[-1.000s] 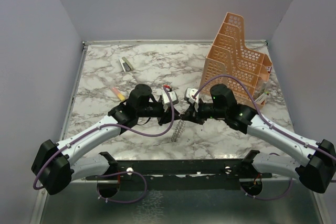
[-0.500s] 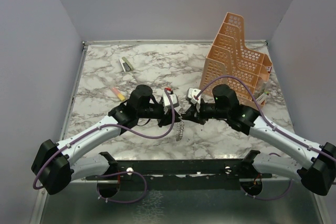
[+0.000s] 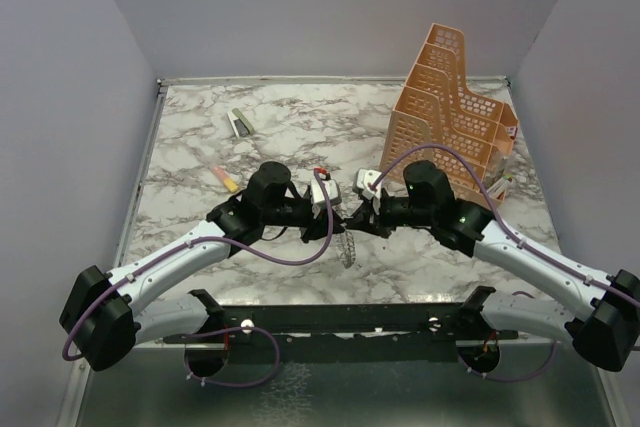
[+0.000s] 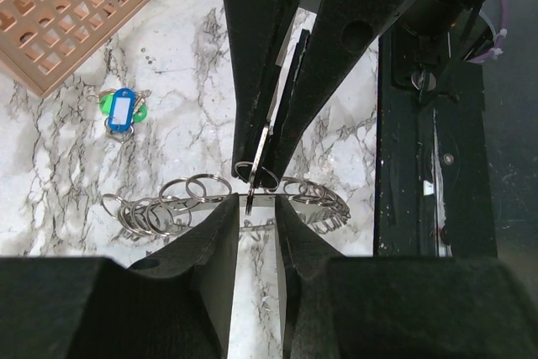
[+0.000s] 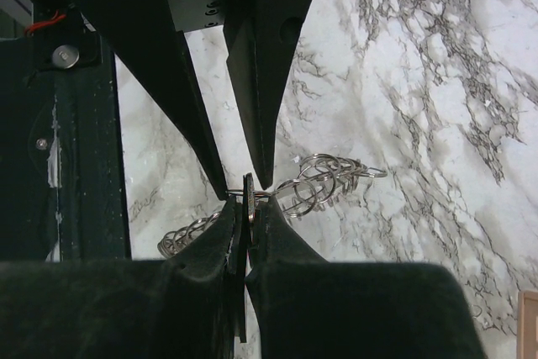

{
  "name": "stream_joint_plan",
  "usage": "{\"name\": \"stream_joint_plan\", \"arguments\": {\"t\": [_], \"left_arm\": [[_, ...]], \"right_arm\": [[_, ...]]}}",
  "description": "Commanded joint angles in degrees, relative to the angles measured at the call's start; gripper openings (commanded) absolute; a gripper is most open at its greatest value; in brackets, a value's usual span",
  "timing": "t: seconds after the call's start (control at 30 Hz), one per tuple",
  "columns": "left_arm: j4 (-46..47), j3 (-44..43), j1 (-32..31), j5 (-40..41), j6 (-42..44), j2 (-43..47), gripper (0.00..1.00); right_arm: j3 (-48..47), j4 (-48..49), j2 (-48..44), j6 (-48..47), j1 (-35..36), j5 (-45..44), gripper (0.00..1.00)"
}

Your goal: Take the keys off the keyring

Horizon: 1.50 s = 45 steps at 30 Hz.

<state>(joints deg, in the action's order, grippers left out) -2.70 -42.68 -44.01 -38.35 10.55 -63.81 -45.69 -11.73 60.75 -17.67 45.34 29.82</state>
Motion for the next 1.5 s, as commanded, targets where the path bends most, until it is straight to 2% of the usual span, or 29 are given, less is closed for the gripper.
{"name": "stream_joint_plan", "arguments": {"t": [0.0,0.43,0.57,0.73,0.9,1.07,1.47], "left_arm": [[1.0,-0.5,-0.2,-2.4,0.3,0.8,0.24],[1.2,-0.6,-0.3,-3.7,0.0,-0.6,0.17],[1.1,-0.6,-0.5,-3.8,-0.1,-0.9,0.22],[0.9,-0.7,-0.8,-3.2,0.1,-1.2,0.22],[0.2,-0.9,-0.8,-2.7,0.3,-1.2,0.16],[-0.3,-1.2,-0.8,-3.2,0.9,-1.1,0.00],[-2.1,-1.4,-1.1,-3.7,2.1,-0.1,0.00]], "right_arm": [[-0.9,0.6,0.8,-0.7,0.3,2.8,0.01],[-1.1,0.0,0.8,-1.2,0.3,3.3,0.00],[-0.9,0.4,0.3,-0.9,0.3,3.4,0.01],[-0.9,0.4,0.2,-0.9,0.4,3.7,0.00],[-0.9,0.3,0.3,-0.9,0.3,3.6,0.01],[-0.2,0.8,-0.7,-0.8,0.3,2.7,0.01],[2.6,1.7,-5.4,1.3,0.3,-7.9,0.00]]}}
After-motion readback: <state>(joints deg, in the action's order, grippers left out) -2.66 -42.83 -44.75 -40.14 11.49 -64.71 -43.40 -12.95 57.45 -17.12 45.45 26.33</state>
